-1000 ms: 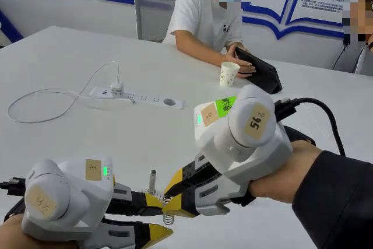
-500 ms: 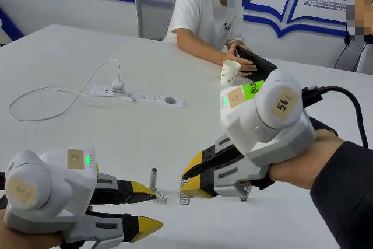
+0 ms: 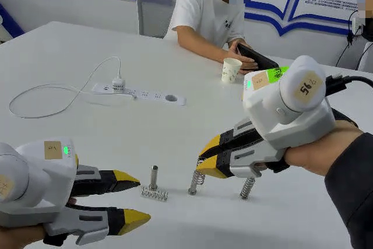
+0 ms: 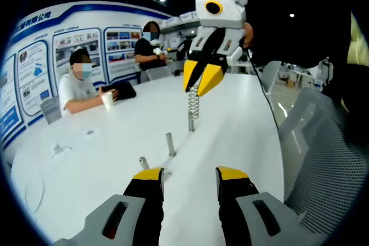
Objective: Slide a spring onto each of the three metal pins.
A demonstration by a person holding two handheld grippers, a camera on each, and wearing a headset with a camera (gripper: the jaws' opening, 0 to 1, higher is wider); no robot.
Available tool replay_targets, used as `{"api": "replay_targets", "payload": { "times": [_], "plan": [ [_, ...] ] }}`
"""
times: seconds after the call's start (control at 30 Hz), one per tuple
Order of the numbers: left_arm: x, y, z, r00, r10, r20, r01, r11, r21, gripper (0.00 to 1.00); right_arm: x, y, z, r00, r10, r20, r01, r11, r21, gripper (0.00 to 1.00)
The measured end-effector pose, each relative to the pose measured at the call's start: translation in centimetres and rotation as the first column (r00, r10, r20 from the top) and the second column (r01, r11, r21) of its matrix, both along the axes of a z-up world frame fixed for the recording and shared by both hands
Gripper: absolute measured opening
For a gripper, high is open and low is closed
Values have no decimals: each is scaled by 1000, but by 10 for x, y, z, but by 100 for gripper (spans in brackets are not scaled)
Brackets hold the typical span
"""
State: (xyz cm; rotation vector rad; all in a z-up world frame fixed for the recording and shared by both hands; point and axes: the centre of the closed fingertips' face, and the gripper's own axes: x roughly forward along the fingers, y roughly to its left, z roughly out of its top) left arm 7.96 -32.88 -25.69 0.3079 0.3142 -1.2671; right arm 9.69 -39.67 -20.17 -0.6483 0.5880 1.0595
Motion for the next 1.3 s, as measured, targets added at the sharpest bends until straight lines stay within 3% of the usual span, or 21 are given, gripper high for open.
{"api": "replay_targets", "payload": {
  "times": [0.43,0.73,1.3],
  "plan": [
    [2,11,0,999,51,-19,-51,999,-13,47,27,-11,-4,996,-86,31,84,996,37,11],
    [3,15,-2,997,72,-33,-73,997,-18,50,45,-19,-18,989,-142,37,140,989,48,11],
    [2,16,-6,995,83,-52,-84,996,-18,53,58,-20,-43,985,-173,3,173,984,45,11]
  ]
}}
